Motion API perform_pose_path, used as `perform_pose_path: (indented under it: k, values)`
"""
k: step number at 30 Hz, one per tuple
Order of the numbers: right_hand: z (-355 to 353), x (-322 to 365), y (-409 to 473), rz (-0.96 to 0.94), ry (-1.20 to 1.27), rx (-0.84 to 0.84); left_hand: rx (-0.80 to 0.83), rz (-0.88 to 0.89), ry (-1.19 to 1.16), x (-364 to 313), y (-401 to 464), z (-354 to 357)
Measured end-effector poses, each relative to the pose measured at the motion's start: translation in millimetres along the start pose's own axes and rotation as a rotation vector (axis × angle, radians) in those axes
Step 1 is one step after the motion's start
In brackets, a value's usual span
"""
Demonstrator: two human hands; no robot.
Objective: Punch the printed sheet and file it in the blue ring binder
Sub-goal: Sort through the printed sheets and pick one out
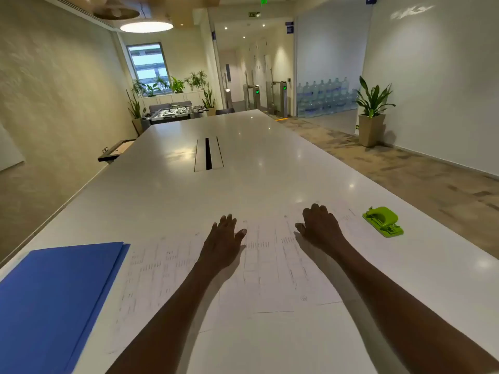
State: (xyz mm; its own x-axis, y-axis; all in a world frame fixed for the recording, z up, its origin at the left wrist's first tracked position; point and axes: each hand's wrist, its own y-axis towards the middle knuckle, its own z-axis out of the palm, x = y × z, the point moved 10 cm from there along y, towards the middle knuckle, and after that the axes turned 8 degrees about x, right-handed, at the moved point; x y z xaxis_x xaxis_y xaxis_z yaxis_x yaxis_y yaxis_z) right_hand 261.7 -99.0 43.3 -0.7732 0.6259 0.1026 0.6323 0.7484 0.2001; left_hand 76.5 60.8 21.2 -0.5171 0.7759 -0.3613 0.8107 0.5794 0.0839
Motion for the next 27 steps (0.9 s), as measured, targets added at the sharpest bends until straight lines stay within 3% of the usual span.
perform_pose_path:
  k: [4, 10, 23, 27]
  values:
    - [13, -15, -6, 0.157, 0.067, 0.154, 0.068, -0.04, -0.039, 3, -7, 20]
    - [31, -16, -9, 0.218, 0.144, 0.32, 0.104, -0.083, -0.052, 12, -16, 48]
    - [42, -8, 2, 0.37, 0.247, 0.405, 0.029, -0.055, -0.018, 18, -9, 51]
    - [39, -23, 2, 0.449, 0.163, 0.367, 0.011, -0.047, -0.022, 18, -9, 49]
